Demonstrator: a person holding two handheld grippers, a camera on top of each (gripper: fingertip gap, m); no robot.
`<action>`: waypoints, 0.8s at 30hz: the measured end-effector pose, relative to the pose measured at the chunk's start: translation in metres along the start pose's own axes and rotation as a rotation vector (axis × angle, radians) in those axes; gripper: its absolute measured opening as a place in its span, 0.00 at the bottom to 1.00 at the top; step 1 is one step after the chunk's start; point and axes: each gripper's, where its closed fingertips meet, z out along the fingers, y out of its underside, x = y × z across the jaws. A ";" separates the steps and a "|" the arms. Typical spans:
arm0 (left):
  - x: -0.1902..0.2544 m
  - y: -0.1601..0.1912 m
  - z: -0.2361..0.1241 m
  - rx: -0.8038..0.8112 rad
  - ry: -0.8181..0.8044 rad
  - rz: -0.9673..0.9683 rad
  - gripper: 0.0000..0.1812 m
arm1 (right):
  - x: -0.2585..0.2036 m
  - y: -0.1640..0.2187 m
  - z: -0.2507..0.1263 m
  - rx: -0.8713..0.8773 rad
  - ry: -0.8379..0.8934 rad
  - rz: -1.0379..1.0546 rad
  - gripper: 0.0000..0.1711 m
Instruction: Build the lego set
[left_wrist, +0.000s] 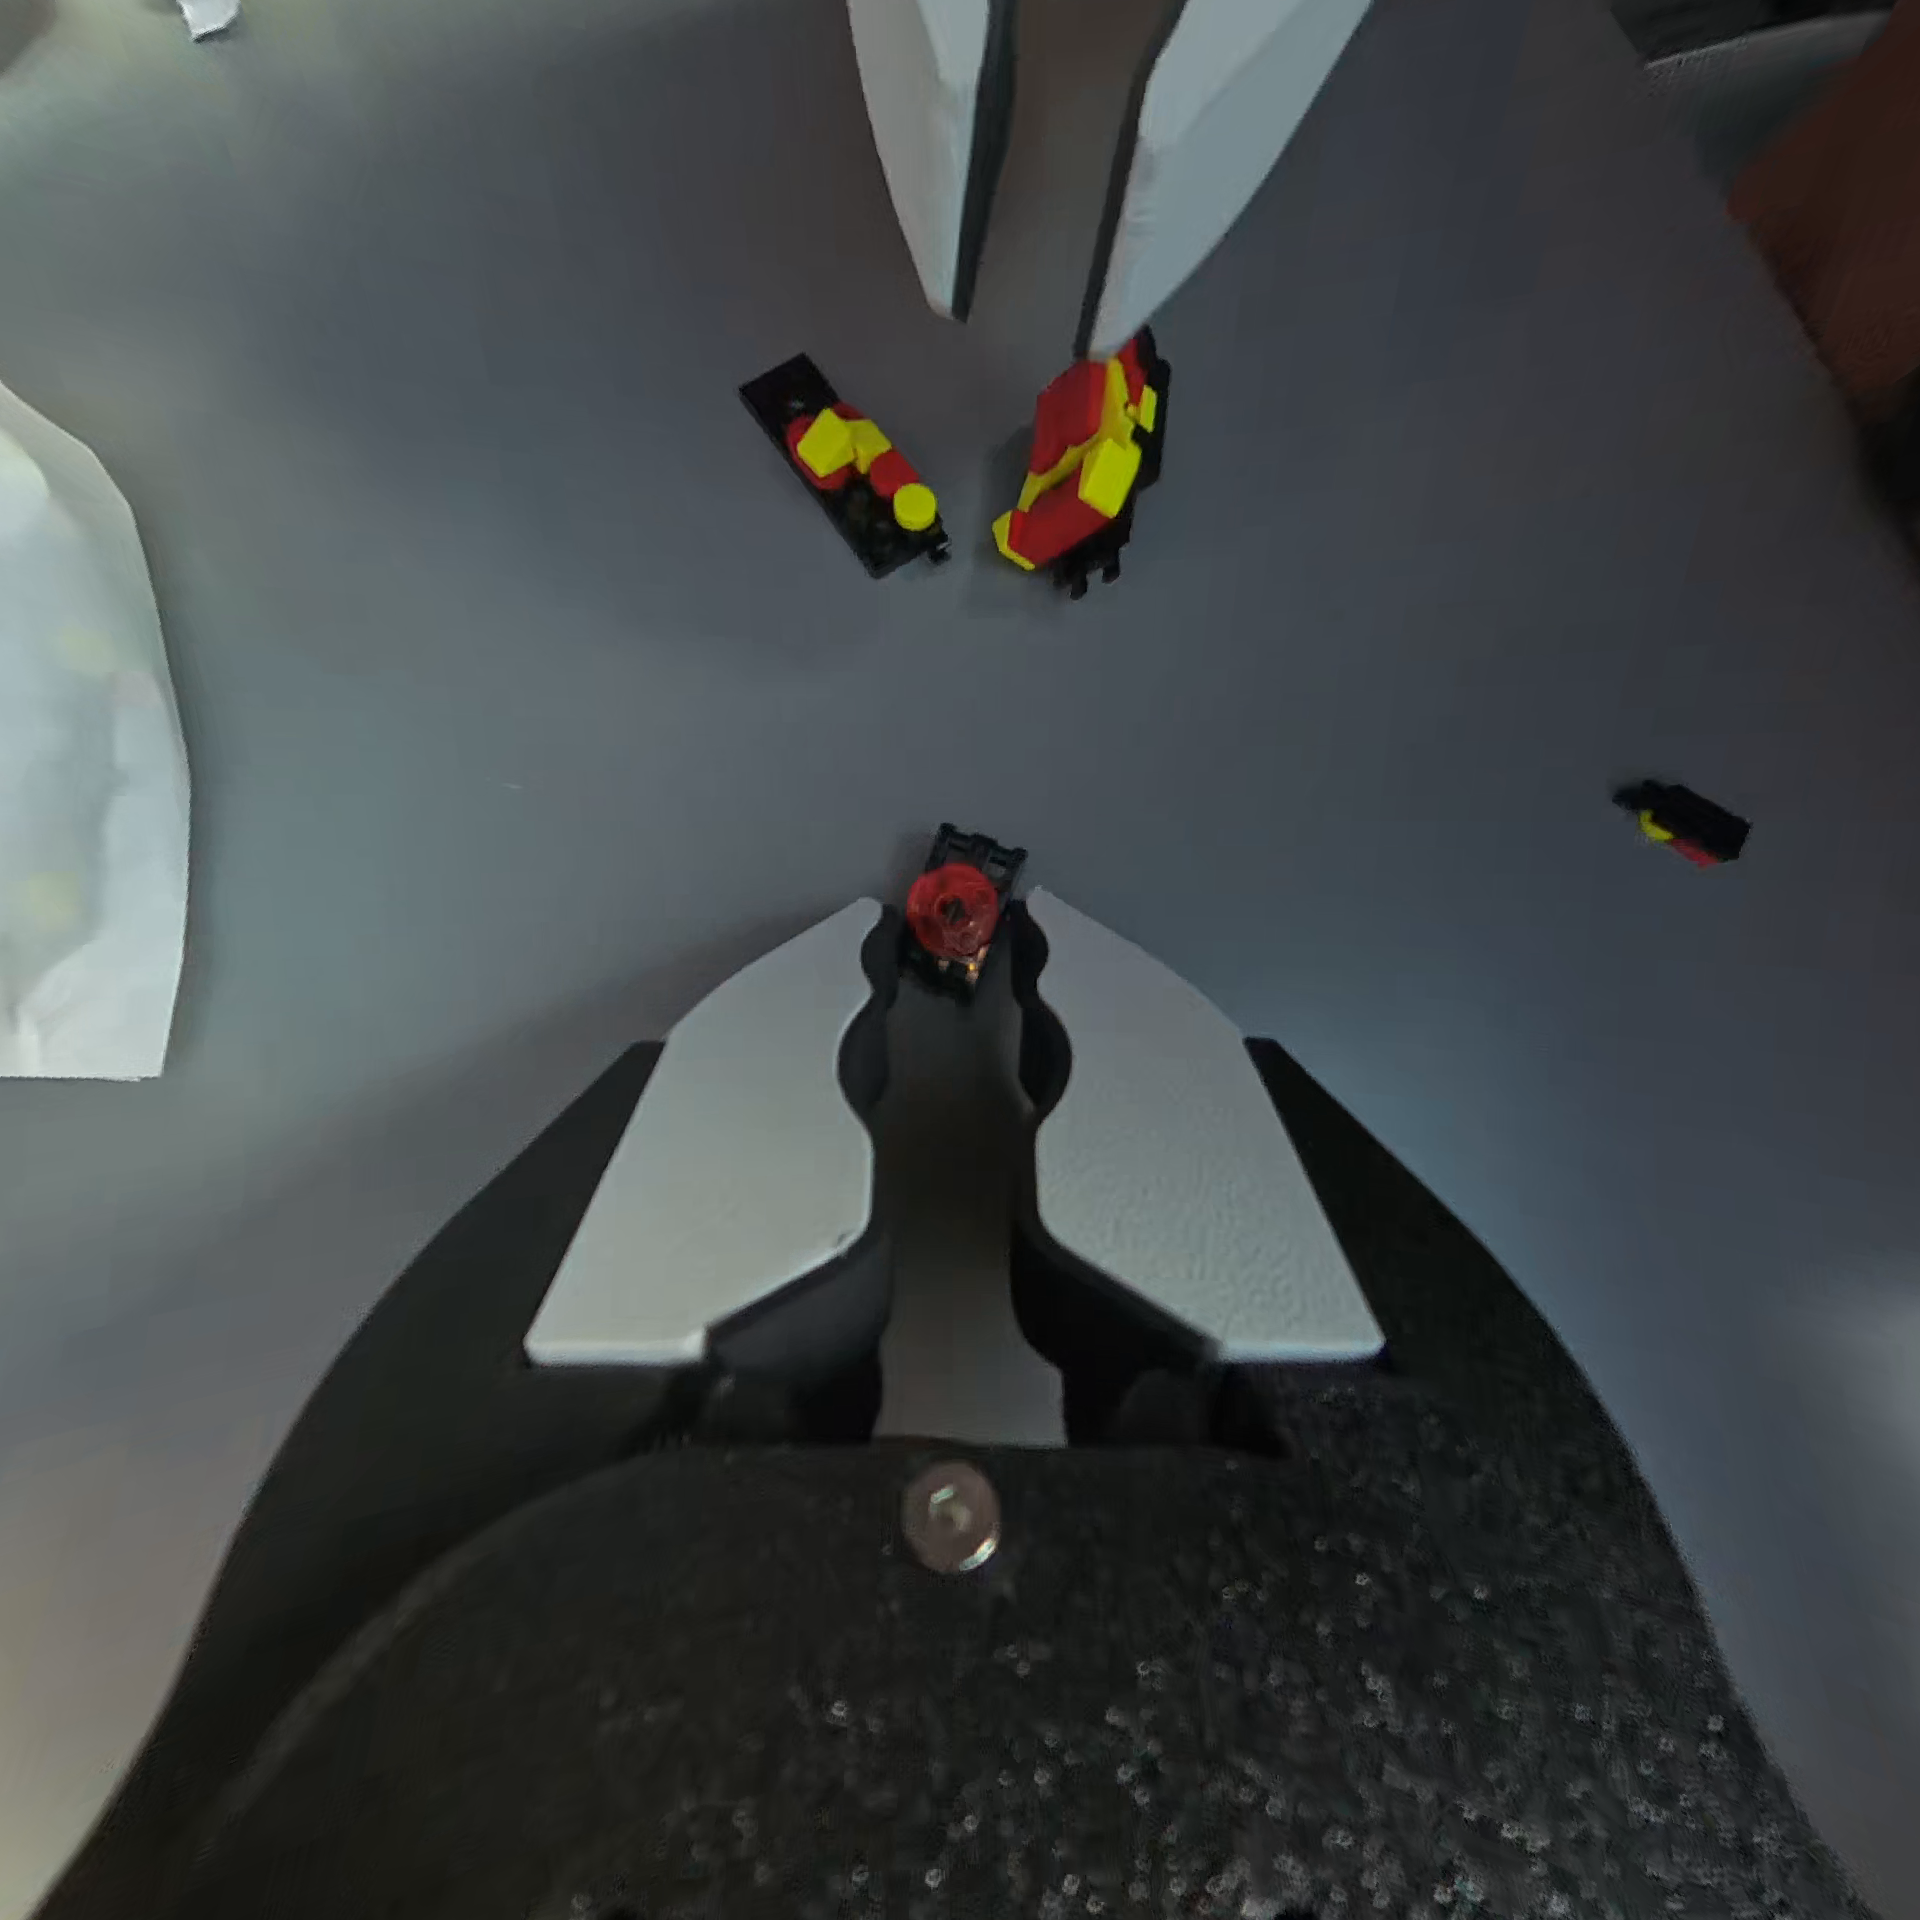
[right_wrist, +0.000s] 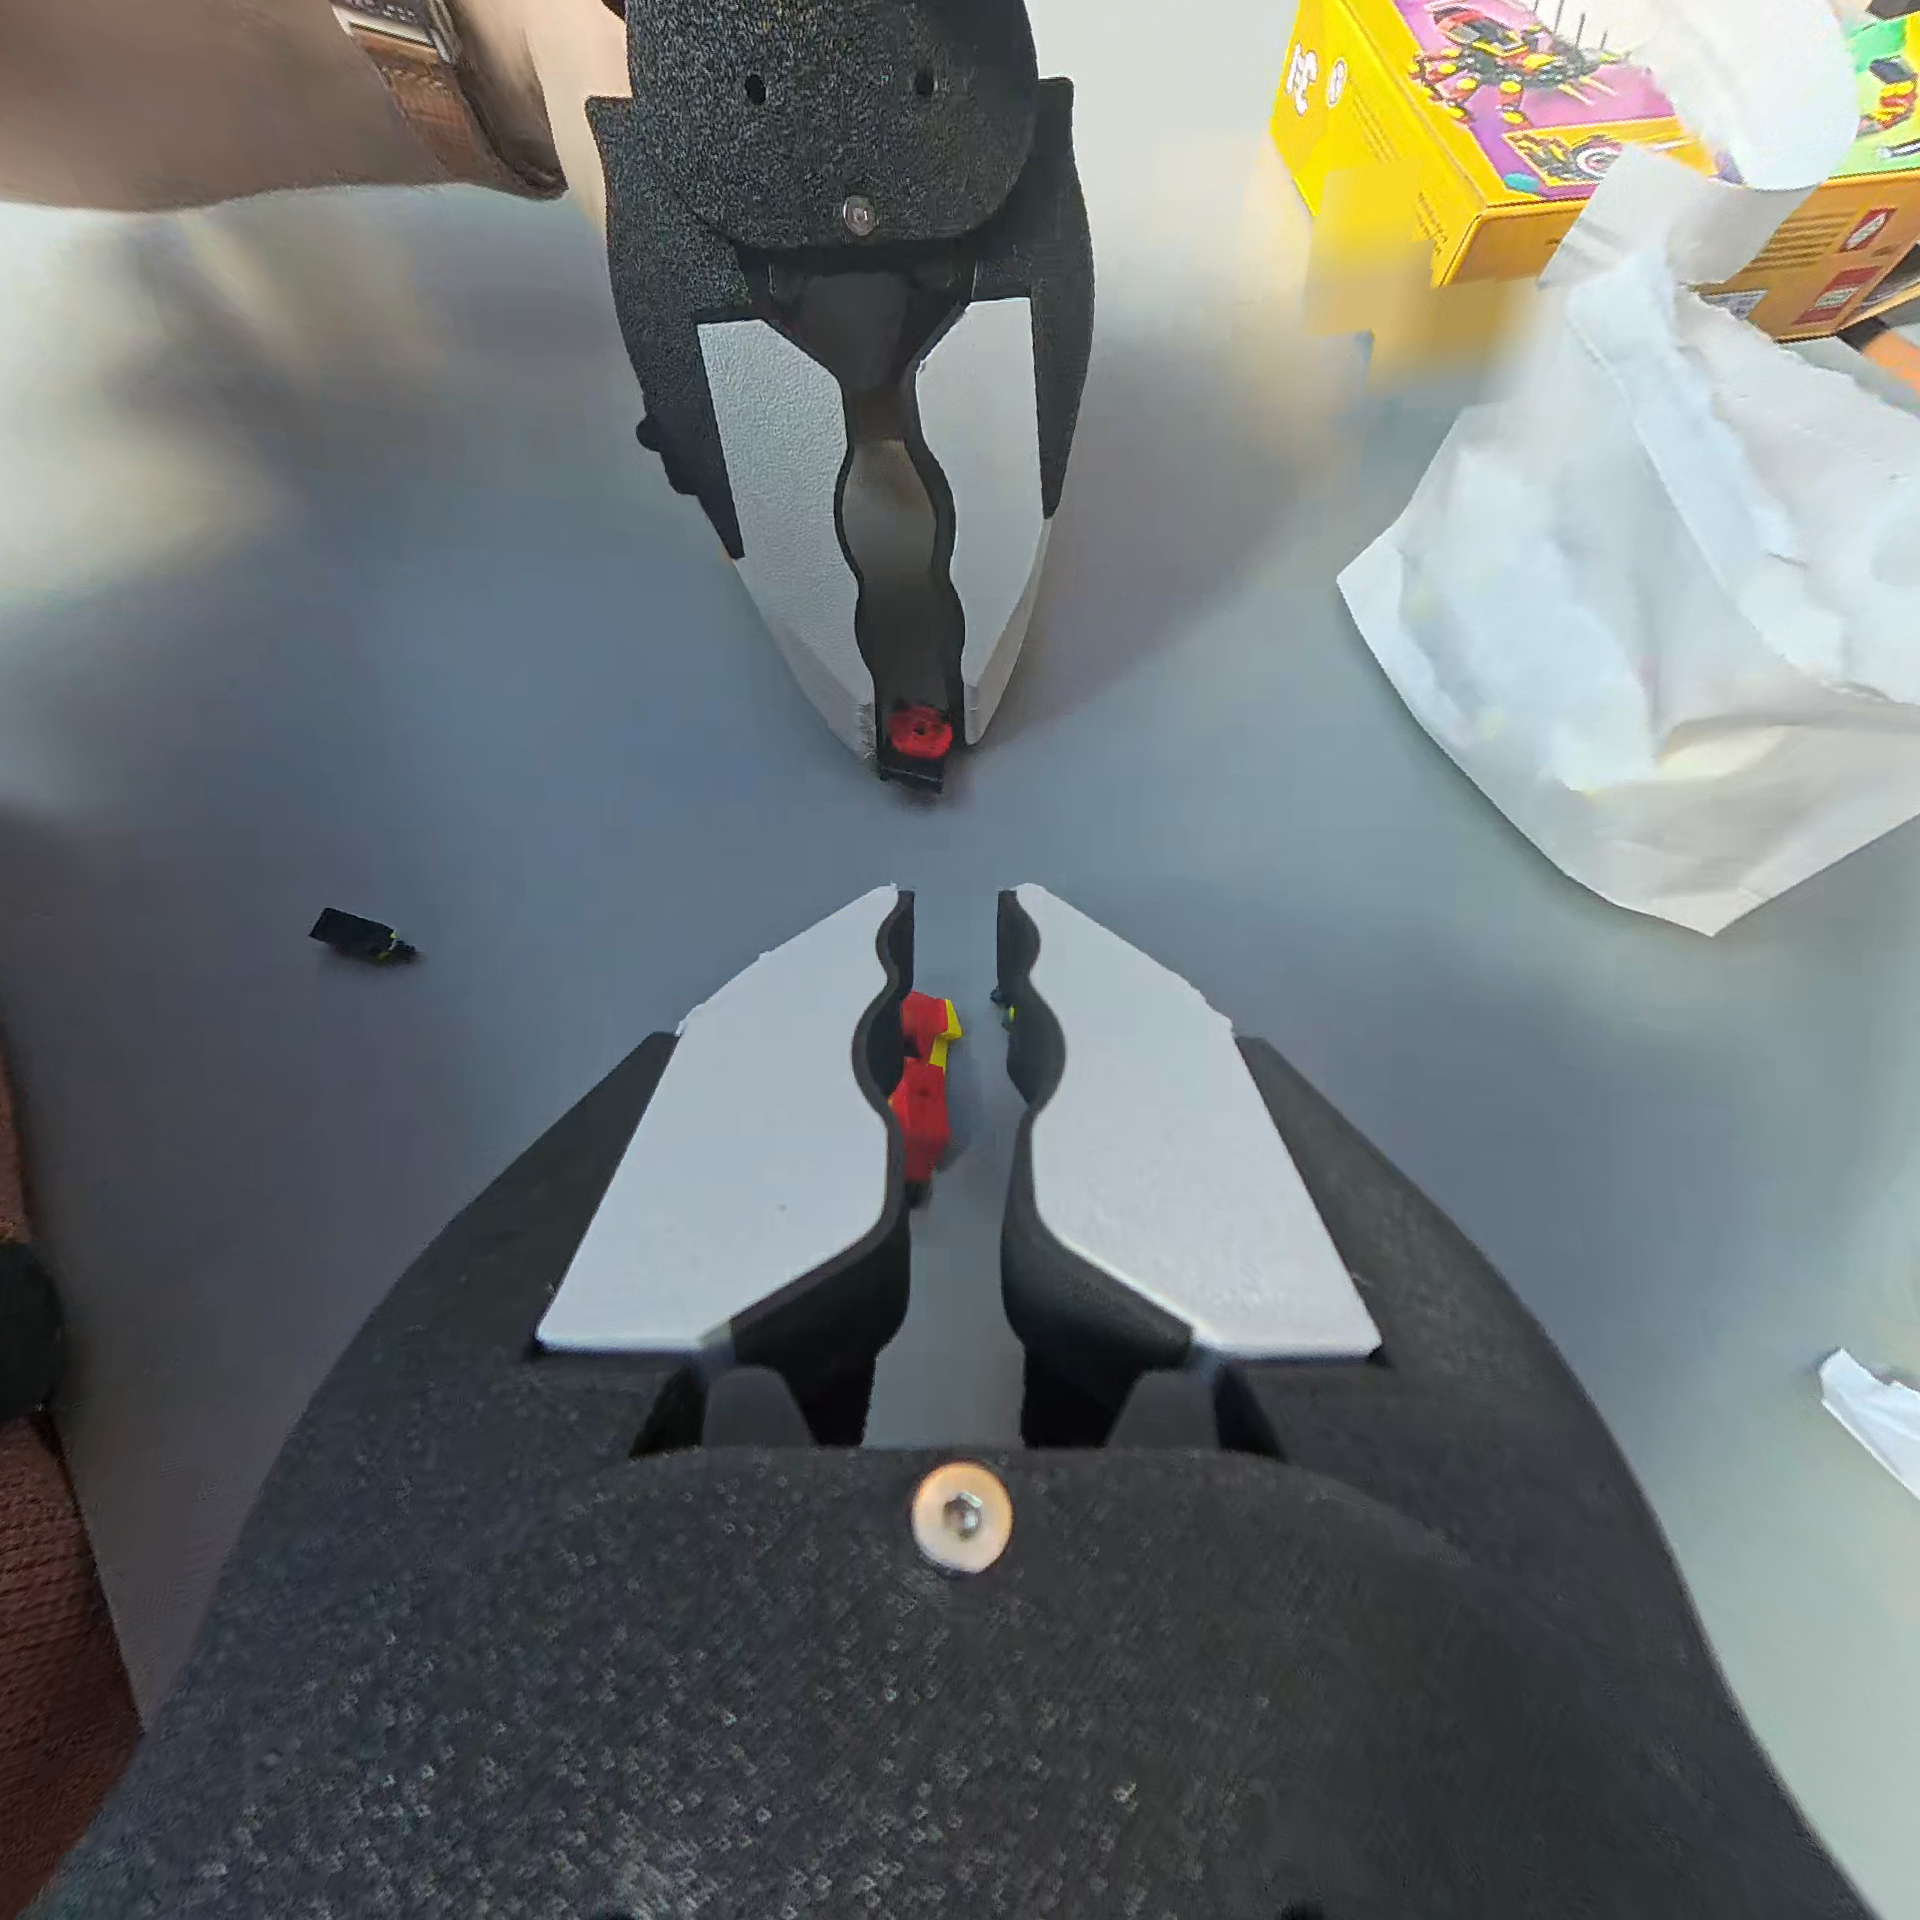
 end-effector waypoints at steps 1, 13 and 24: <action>0.001 -0.002 0.002 0.021 -0.032 -0.047 0.11 | -0.003 0.000 0.002 0.002 -0.010 -0.007 0.09; 0.025 -0.091 -0.085 0.973 0.434 -0.729 0.10 | -0.024 -0.074 -0.027 0.416 0.098 -0.407 0.06; 0.032 -0.121 -0.103 1.363 0.546 -0.850 0.10 | -0.024 -0.103 -0.035 0.575 0.239 -0.326 0.07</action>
